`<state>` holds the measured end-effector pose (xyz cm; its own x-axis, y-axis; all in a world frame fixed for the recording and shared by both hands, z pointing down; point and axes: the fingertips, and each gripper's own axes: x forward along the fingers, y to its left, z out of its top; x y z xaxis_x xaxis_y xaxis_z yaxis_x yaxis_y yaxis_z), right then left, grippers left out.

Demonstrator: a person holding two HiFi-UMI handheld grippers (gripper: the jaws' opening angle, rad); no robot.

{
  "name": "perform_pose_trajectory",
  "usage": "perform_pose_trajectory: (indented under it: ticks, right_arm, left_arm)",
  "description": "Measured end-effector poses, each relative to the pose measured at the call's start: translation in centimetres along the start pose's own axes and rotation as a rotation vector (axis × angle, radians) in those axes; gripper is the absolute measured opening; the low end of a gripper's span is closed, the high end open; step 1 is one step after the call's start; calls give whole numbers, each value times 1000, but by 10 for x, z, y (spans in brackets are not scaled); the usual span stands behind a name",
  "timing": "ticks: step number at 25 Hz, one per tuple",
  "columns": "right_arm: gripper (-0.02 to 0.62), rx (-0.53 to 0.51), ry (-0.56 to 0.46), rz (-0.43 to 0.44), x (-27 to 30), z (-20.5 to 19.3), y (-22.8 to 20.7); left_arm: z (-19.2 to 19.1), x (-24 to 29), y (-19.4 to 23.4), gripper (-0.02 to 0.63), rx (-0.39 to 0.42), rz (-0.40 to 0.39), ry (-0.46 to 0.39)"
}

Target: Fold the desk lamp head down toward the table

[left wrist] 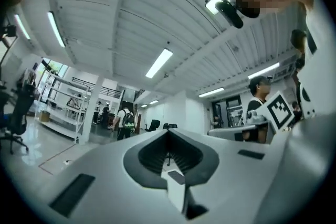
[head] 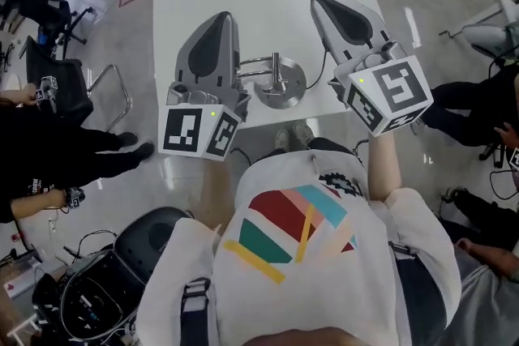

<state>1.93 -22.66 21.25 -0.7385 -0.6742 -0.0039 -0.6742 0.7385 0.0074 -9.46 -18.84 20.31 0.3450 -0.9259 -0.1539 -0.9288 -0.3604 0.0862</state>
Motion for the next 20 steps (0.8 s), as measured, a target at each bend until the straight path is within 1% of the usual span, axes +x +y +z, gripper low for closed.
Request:
perform_pose_trajectory:
  ticks: [2, 4, 7, 13, 17, 20]
  right_arm:
    - [20, 34, -26, -36, -14, 0, -3]
    - [18, 46, -21, -62, -31, -3, -6]
    - [18, -1, -2, -118, -42, -7, -7]
    - [18, -25, -23, -114, -33, 2, -1]
    - [18, -33, -26, -117, -31, 6, 2]
    - [18, -39, -20, -111, -17, 5, 3]
  left_arm:
    - [4, -5, -6, 44, -43, 39, -36]
    - [7, -9, -13, 44, -56, 63, -49]
    - [15, -12, -10, 44, -44, 84, -60]
    - [23, -16, 5, 44, -59, 98, -85]
    - [23, -18, 3, 44, -54, 91, -74]
    - [21, -13, 12, 44, -55, 85, -63]
